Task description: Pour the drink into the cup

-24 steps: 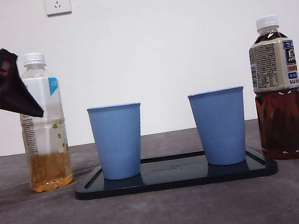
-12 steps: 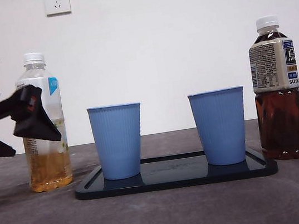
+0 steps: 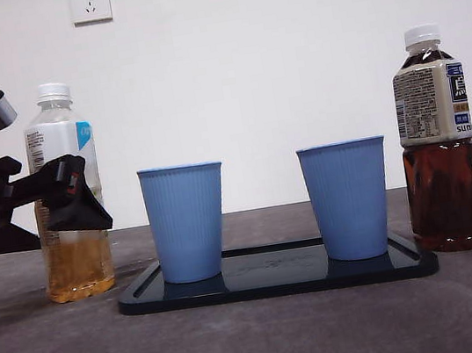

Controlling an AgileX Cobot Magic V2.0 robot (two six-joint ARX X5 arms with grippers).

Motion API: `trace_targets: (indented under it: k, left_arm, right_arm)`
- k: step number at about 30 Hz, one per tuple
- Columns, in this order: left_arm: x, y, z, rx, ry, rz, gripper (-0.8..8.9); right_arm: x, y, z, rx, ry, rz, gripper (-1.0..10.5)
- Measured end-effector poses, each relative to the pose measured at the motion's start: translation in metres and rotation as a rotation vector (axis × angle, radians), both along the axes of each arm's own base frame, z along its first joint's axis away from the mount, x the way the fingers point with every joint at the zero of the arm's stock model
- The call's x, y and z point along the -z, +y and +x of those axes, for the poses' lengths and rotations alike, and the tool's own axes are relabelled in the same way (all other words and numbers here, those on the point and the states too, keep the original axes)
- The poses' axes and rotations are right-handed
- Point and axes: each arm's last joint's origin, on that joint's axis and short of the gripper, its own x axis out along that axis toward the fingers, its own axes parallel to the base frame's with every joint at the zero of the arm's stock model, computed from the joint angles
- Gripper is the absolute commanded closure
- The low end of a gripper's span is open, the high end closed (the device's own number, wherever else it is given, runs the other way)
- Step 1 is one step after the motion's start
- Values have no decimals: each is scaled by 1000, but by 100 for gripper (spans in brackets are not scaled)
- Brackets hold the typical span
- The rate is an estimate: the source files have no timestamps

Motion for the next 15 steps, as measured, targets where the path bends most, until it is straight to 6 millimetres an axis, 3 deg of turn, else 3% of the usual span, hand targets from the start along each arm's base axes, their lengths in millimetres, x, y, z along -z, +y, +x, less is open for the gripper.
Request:
trace_targets:
  k: [6,15]
  left_arm:
    - [0,-1,2,0,-25,-6,457]
    - [0,-1,2,5,-26,-9,575]
  right_arm:
    - [0,0,0,-3,-9,-12,548]
    - [0,-1,0,17,-15,-23,549]
